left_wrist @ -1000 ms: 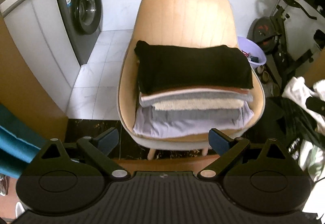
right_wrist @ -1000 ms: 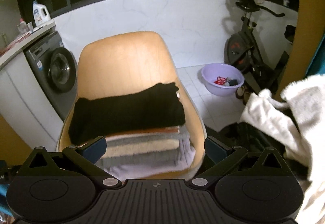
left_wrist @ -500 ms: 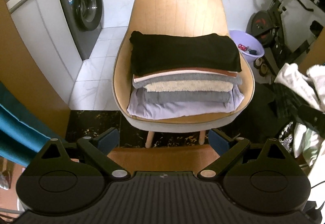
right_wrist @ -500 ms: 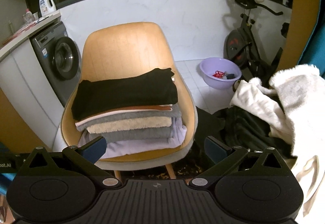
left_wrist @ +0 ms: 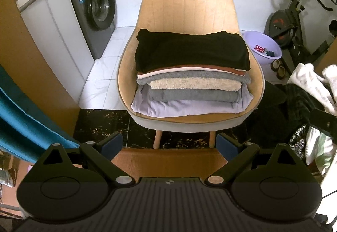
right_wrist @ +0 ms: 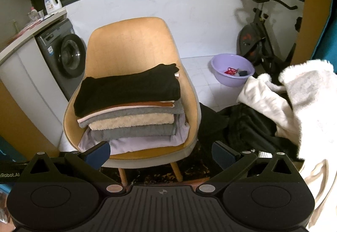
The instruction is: Fold clothes
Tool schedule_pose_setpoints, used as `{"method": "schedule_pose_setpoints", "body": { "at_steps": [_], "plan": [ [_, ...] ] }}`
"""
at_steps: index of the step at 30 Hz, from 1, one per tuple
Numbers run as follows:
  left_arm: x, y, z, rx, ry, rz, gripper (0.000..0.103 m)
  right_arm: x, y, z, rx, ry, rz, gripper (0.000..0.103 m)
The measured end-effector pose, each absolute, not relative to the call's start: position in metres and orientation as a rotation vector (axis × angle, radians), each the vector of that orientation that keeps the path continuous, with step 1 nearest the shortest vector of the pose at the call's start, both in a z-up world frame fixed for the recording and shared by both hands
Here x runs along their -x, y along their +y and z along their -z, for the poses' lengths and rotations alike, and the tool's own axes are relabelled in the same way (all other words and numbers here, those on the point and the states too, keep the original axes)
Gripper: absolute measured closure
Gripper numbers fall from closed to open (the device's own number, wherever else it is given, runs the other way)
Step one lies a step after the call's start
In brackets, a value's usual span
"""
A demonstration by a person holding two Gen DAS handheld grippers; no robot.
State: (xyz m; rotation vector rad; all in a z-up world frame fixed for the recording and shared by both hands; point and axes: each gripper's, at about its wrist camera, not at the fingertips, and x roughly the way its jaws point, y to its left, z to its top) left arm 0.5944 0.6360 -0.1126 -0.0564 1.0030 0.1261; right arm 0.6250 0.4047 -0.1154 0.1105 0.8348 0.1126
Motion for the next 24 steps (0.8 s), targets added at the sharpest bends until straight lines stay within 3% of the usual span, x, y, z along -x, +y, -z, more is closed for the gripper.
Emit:
{"method": "schedule_pose_setpoints", "body": {
  "at_steps": [24],
  "plan": [
    [-0.592,0.631,0.125,0.083,1.062,-0.183,0.006,-0.636,0.403,0.127,-0.086,0.861,-0.142,0.001]
  ]
}}
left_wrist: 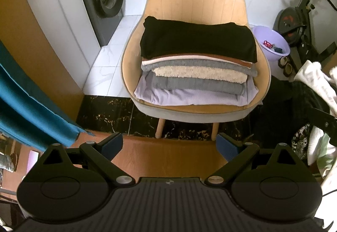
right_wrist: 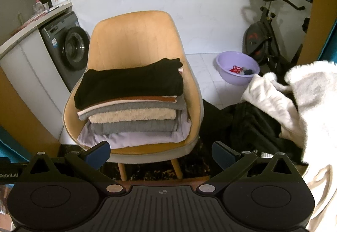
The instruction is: Fold clothes
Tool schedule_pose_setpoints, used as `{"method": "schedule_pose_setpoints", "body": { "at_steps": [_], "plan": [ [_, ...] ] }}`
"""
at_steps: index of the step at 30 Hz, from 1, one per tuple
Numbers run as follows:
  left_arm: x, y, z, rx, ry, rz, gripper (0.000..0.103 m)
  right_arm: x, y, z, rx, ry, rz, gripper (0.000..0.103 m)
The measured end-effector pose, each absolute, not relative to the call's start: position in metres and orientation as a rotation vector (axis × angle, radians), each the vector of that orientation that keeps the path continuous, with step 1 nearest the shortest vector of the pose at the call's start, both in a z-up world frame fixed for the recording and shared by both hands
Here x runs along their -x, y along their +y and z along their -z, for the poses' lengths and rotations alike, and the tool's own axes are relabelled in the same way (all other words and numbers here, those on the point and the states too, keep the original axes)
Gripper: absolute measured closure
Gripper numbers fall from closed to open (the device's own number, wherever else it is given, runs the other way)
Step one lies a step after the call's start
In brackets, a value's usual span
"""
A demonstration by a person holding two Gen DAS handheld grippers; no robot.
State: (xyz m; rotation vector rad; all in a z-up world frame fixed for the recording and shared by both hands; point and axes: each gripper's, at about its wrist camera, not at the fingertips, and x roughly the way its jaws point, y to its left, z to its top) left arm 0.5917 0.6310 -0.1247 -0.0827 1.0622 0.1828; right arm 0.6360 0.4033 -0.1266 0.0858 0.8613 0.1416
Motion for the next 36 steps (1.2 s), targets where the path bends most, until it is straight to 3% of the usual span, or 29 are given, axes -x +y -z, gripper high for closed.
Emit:
{"method": "schedule_pose_setpoints", "body": {
  "at_steps": [36],
  "plan": [
    [-0.5967,0.6324,0.1235,0.079,1.049,-0.169,0.006,-0.6269,0.4125,0.1291,-0.082,0.872,-0.137,0.001]
  ]
}}
